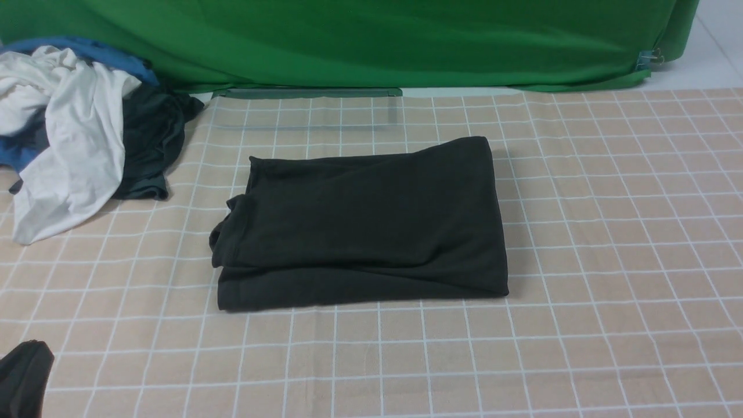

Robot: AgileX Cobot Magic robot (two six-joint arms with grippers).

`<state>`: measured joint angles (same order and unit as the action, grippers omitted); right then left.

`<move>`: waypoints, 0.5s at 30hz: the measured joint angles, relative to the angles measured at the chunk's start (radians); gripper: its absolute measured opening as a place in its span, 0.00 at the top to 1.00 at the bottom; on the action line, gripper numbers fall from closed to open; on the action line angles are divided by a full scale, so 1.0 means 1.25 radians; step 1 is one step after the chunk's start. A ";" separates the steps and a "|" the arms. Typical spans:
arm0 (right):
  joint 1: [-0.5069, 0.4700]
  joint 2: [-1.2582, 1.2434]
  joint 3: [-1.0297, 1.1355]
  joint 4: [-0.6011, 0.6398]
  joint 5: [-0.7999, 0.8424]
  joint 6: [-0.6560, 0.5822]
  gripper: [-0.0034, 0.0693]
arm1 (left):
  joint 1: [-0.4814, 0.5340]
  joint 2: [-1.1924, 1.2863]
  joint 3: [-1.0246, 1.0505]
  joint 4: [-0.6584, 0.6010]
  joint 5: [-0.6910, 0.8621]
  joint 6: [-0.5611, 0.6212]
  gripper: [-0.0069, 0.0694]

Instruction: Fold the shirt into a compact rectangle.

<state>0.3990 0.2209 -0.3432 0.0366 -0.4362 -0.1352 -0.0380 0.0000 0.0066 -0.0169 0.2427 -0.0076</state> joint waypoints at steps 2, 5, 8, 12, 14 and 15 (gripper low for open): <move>0.000 0.000 0.000 0.000 0.000 0.000 0.63 | -0.001 0.000 0.000 -0.003 0.000 0.006 0.88; 0.000 0.000 0.000 0.000 0.000 0.000 0.63 | -0.001 0.000 0.000 -0.020 0.000 0.006 0.88; 0.000 0.000 0.000 0.000 0.000 0.000 0.63 | -0.001 0.000 0.000 -0.021 0.000 0.006 0.88; 0.000 0.000 0.000 0.000 0.000 0.000 0.63 | -0.001 0.000 0.000 -0.021 0.000 0.006 0.88; 0.000 0.000 0.000 0.000 0.000 0.000 0.63 | -0.001 0.000 0.000 -0.020 0.000 0.006 0.88; 0.000 0.000 0.000 0.000 0.000 0.000 0.63 | -0.001 0.000 0.000 -0.020 0.000 0.006 0.88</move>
<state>0.3990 0.2209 -0.3432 0.0366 -0.4362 -0.1352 -0.0394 0.0000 0.0066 -0.0420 0.2427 0.0000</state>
